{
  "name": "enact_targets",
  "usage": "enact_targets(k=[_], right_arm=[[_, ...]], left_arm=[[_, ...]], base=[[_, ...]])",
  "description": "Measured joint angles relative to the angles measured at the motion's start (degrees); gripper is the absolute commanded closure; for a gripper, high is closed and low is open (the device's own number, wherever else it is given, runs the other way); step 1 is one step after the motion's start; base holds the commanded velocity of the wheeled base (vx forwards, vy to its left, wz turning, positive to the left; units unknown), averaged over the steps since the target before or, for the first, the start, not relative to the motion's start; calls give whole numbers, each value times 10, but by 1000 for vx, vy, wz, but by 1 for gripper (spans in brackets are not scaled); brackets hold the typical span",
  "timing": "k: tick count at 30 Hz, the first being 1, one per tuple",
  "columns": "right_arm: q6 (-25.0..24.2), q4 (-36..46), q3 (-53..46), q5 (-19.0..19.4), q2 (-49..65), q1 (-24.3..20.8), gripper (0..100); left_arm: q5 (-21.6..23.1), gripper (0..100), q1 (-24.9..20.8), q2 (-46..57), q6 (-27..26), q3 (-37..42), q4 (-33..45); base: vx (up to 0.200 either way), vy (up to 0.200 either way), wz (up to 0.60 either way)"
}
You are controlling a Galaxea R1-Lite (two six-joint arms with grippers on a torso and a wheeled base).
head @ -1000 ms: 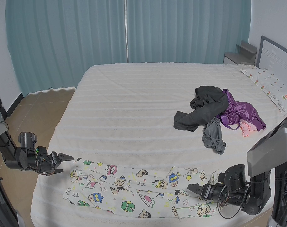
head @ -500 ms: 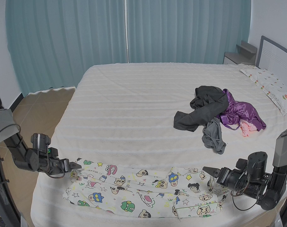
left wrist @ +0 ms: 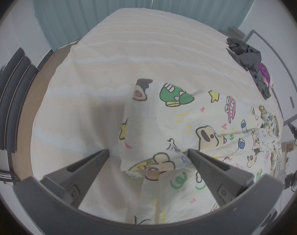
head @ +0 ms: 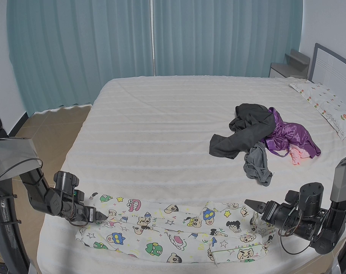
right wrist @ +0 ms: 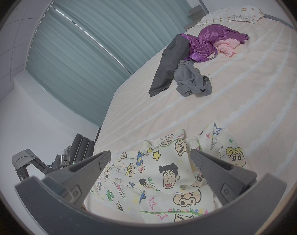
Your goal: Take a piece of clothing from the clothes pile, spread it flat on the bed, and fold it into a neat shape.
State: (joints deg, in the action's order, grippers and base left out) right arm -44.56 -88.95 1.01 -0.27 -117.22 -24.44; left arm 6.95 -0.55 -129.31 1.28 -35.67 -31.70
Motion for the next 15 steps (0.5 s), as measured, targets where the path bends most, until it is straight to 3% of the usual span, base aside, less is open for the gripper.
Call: enact_targets(k=[10,11,15], right_arm=[[0,0,0,-7,1,-1,0],[0,0,0,-7,1,-1,0],[-1,0,0,-7,1,0,0]], left_arm=[[-1,0,-22,-5,7,-5,1],[-1,100,-24,-6,7,-5,2],[-1,100,-28,-6,8,-7,4]], base=[[0,0,0],[0,0,0],[0,0,0]])
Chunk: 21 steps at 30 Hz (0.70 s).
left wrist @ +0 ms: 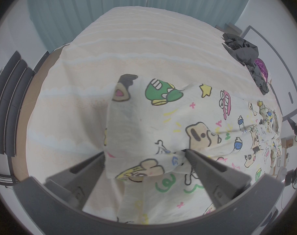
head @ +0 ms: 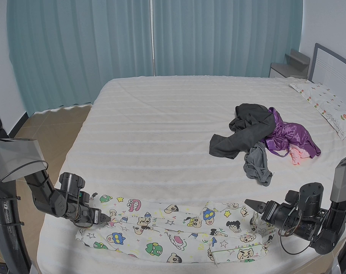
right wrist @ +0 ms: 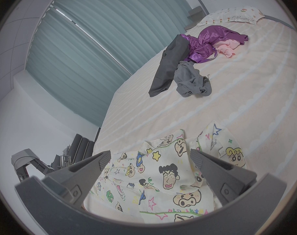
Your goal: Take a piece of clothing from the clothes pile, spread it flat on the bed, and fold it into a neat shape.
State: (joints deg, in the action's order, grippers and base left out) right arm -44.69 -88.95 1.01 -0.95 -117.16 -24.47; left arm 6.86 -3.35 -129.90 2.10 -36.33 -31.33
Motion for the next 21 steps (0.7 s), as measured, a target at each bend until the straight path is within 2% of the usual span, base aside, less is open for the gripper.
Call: enact_targets(k=[13,21], right_arm=[[-3,0,0,5,-6,16,0],[-2,0,0,6,-7,23,0]], left_arm=[[-1,100,0,12,23,5,4],[-2,100,21,35,23,1,19]], base=[[0,0,0],[0,0,0]])
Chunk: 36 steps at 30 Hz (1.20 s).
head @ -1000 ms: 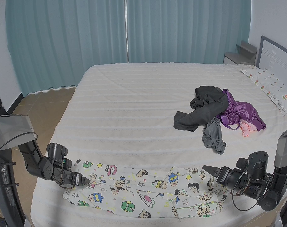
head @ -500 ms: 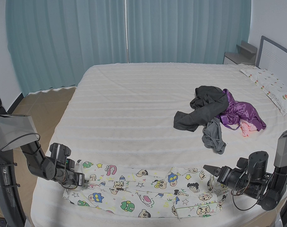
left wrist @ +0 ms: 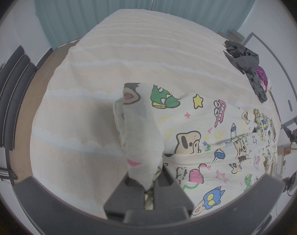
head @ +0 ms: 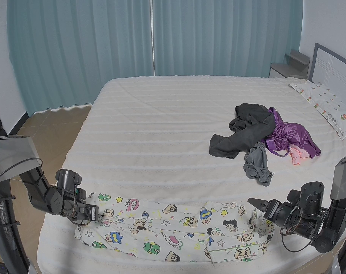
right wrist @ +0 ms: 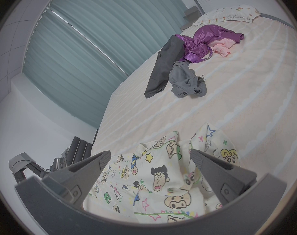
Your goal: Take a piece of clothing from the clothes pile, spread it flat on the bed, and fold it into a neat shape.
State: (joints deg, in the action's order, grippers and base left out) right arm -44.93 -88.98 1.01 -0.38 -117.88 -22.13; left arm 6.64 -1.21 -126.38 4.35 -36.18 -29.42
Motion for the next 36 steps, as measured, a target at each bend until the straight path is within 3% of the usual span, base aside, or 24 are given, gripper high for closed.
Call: enact_targets(k=[13,36], right_arm=[[0,0,0,-1,3,4,0],[0,0,0,-2,3,12,0]], left_arm=[[-2,100,75,45,-6,-25,47],[4,100,314,82,-74,-265,264]], base=[[0,0,0],[0,0,0]])
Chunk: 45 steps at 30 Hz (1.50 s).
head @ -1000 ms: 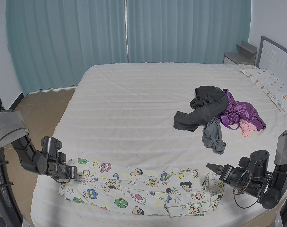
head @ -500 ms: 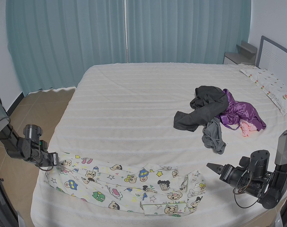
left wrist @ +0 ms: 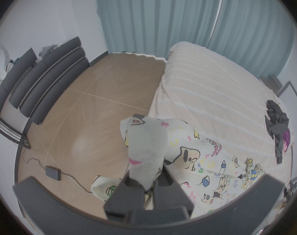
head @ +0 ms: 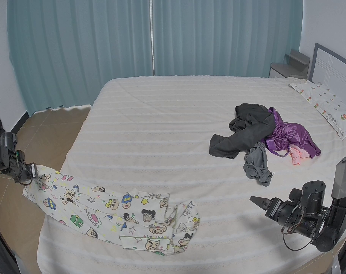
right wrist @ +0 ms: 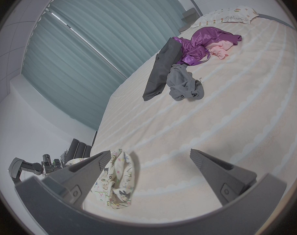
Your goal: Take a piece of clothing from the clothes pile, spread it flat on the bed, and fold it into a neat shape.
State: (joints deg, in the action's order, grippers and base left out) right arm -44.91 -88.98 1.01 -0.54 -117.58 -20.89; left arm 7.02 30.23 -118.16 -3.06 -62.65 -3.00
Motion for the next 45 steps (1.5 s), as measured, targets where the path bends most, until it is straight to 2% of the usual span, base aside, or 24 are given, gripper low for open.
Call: enact_targets(k=[6,11,20,23,28,32,34,36,45], right_arm=[[1,0,0,1,1,5,0],[1,0,0,0,1,6,0],[2,0,0,-2,2,3,0],[2,0,0,-2,3,3,0],[3,0,0,-2,3,2,0],[3,0,0,-2,3,2,0],[3,0,0,-2,3,1,0],[3,0,0,-2,3,1,0],[4,0,0,-2,3,0,0]], left_arm=[[-4,100,12,23,-4,-26,49],[-5,100,-22,66,0,-17,90],[-33,100,-169,159,64,40,118],[-54,100,-219,177,89,55,119],[-108,100,-335,202,160,78,119],[-141,100,-416,204,207,85,118],[-148,100,-443,202,224,87,117],[-160,100,-497,191,263,87,112],[-181,100,-607,126,340,78,41]], base=[[0,0,0],[0,0,0],[0,0,0],[0,0,0],[0,0,0],[0,0,0],[0,0,0],[0,0,0],[0,0,0]])
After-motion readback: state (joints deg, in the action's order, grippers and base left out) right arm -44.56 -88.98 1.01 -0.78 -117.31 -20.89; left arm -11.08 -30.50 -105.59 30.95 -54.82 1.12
